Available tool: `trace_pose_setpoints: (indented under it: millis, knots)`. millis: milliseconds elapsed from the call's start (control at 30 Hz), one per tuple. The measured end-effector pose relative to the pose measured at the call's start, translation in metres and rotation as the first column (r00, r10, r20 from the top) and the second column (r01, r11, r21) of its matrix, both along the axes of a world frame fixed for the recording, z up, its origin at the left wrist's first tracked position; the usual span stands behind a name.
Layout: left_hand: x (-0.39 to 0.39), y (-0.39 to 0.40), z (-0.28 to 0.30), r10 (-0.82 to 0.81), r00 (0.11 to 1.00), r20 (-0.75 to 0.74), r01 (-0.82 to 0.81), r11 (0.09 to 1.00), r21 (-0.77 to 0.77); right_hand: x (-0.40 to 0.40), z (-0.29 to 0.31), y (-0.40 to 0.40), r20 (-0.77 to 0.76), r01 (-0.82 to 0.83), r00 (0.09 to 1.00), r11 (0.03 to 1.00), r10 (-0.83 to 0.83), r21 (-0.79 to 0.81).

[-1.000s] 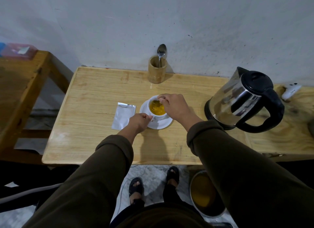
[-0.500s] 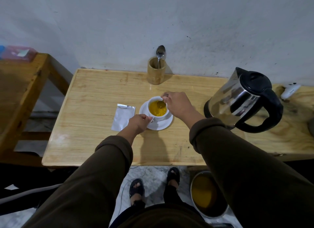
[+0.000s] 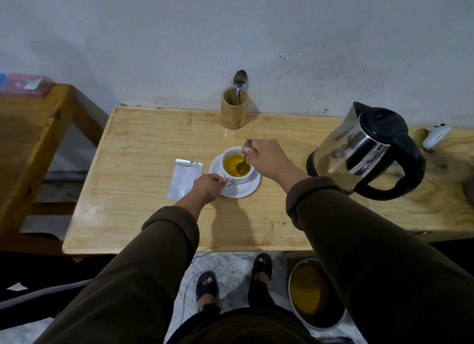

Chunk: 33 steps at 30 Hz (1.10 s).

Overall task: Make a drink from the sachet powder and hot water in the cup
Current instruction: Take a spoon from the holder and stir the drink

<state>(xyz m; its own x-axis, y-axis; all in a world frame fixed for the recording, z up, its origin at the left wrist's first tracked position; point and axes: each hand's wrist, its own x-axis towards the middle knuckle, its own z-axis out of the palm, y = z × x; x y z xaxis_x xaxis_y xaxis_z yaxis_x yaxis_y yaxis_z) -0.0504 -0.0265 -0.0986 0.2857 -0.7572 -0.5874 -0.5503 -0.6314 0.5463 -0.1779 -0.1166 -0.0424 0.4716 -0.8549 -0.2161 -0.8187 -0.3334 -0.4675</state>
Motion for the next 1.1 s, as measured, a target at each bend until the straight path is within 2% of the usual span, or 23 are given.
trace_pose_setpoints:
  millis: [133, 300, 467, 767, 933, 1100]
  knots:
    - [0.0010, 0.0000, 0.0003, -0.013, 1.000, 0.005, 0.013, 1.000, 0.003, 0.0026, 0.0027, 0.0017, -0.096, -0.071, 0.993, 0.992, 0.061, -0.103]
    - [0.0006, 0.0001, 0.0022, -0.028, 0.999, 0.018, 0.028, 1.000, 0.009, 0.0045, -0.0025, 0.0052, 0.068, 0.014, 0.998, 0.999, -0.016, 0.030]
    - [-0.0007, 0.0004, 0.0052, -0.046, 0.998, 0.031, 0.046, 0.999, 0.017, 0.0027, 0.0008, 0.0064, 0.136, 0.028, 0.990, 0.991, -0.046, 0.129]
    - [0.0016, 0.0003, 0.0017, -0.029, 1.000, 0.003, 0.029, 1.000, 0.005, 0.0018, 0.0023, 0.0011, -0.044, -0.054, 0.998, 0.995, 0.050, -0.085]
    - [0.0012, -0.0001, 0.0009, -0.006, 1.000, -0.019, 0.006, 1.000, -0.001, 0.0035, -0.0019, 0.0064, 0.082, -0.005, 0.997, 1.000, 0.003, 0.028]
    - [0.0006, -0.0002, 0.0001, 0.015, 1.000, -0.022, -0.015, 1.000, -0.005, 0.0018, -0.0028, 0.0072, 0.142, 0.008, 0.990, 0.994, -0.024, 0.111]
